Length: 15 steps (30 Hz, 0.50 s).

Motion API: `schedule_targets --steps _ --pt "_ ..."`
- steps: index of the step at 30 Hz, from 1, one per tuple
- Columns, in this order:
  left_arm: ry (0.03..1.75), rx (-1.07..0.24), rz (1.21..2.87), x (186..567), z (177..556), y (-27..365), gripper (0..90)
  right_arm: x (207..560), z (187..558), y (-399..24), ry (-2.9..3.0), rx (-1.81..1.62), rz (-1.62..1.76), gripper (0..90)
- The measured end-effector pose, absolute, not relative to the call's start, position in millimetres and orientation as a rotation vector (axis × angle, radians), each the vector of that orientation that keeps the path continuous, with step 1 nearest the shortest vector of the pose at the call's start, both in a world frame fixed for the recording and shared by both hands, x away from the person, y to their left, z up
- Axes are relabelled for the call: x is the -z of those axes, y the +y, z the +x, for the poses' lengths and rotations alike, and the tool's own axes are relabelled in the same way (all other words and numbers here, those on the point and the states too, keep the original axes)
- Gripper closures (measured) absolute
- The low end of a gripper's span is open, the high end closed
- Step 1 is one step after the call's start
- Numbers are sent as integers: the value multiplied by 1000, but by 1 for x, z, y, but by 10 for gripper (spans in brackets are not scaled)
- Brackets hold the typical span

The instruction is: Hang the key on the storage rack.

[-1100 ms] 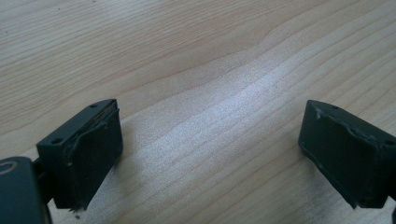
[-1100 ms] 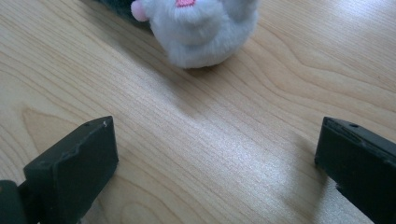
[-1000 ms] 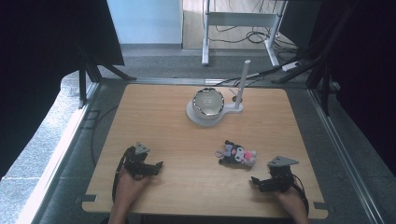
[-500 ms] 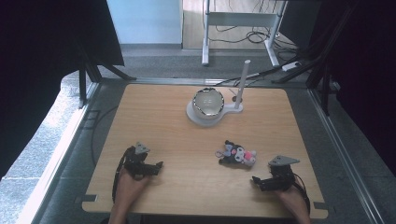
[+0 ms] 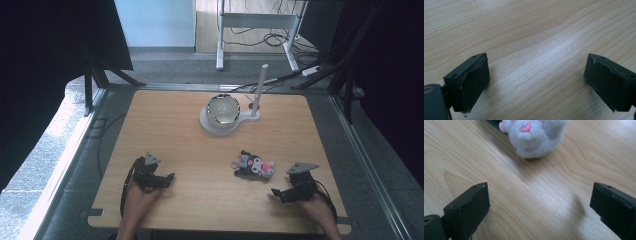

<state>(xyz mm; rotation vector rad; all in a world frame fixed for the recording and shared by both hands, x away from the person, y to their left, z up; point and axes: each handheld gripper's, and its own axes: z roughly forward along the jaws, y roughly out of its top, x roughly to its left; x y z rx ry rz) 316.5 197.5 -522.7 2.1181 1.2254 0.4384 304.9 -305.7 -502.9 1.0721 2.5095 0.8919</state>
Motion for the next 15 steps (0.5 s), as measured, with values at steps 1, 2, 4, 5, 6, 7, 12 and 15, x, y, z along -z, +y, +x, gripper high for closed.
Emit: schedule_targets --steps 1,2,4,5,6,7,12,15 --pt "1226 -438 2118 523 317 198 62 502 306 -305 2517 -889 1066 25" --pt "1225 -438 2118 523 317 198 62 501 307 -305 2523 -891 1063 25" --pt "1226 -438 2118 523 316 198 62 499 310 -304 2530 -893 1060 25" --pt "1226 -439 2118 523 316 197 62 499 312 -304 2536 -893 1060 25" --pt "1227 -439 2118 523 316 197 62 498 313 -304 2544 -888 1058 25" --pt "1227 -439 2117 523 316 197 63 498 315 -303 2547 -883 1057 25" --pt "1228 -440 2117 523 316 197 63 496 321 -300 2584 -849 1046 26" --pt "1228 -440 2116 523 316 197 63 494 324 -298 2596 -827 1047 30"
